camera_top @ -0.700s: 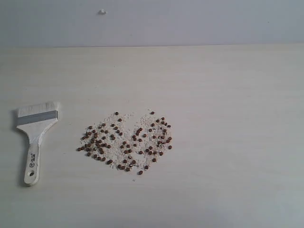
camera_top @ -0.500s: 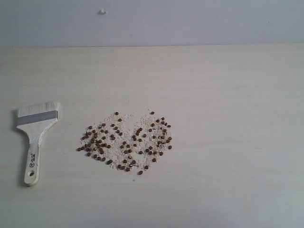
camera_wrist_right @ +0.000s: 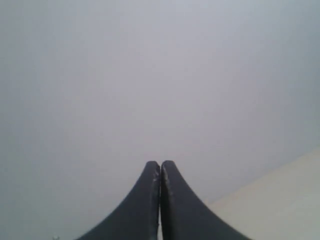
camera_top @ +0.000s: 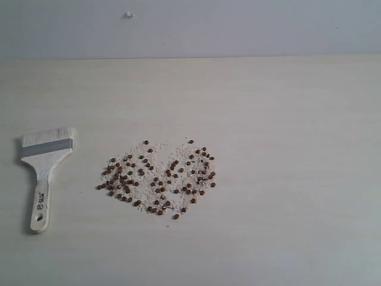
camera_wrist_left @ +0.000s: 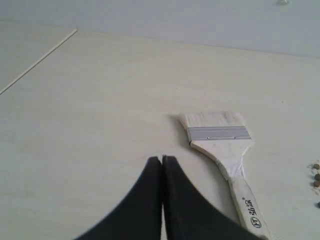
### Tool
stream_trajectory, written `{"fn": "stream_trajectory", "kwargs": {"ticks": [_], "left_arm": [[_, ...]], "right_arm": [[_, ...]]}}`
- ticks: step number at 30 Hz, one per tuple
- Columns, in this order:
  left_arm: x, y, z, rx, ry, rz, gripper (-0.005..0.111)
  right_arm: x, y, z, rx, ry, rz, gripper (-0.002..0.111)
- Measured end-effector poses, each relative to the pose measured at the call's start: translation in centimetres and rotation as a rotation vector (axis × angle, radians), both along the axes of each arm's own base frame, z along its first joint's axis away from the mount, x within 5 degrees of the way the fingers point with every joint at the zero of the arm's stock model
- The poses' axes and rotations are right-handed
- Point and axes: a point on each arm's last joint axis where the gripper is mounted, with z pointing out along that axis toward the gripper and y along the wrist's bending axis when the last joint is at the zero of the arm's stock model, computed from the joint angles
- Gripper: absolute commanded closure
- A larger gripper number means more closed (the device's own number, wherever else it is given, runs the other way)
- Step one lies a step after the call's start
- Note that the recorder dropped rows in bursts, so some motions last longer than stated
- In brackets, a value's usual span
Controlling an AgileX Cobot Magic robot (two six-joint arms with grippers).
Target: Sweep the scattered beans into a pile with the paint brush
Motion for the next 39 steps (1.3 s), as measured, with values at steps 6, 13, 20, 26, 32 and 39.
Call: {"fn": "stream_trajectory", "kwargs": {"ticks": [6, 13, 20, 26, 32, 39], "left_arm": [[0.0, 0.0, 0.0, 0.0, 0.0, 0.0, 0.107], [0.0, 0.0, 0.0, 0.0, 0.0, 0.0, 0.107], [0.0, 0.0, 0.0, 0.0, 0.0, 0.0, 0.107], [0.0, 0.0, 0.0, 0.0, 0.0, 0.0, 0.107], [0.0, 0.0, 0.0, 0.0, 0.0, 0.0, 0.107], [0.0, 0.0, 0.0, 0.0, 0.0, 0.0, 0.107]], "right_arm": [[0.0, -0.1, 0.0, 0.045, -0.007, 0.001, 0.108], [0.2, 0.3, -0.7, -0.049, 0.079, 0.024, 0.108], [0.2, 0.6, -1.2, -0.11, 0.14, 0.049, 0.108], [0.3, 0.8, -1.5, -0.273, 0.177, 0.044, 0.108], [0.3, 1.3, -2.4, -0.317, 0.27, 0.111, 0.108], [0.0, 2.1, -3.8, -0.332, 0.409, 0.222, 0.108]]}}
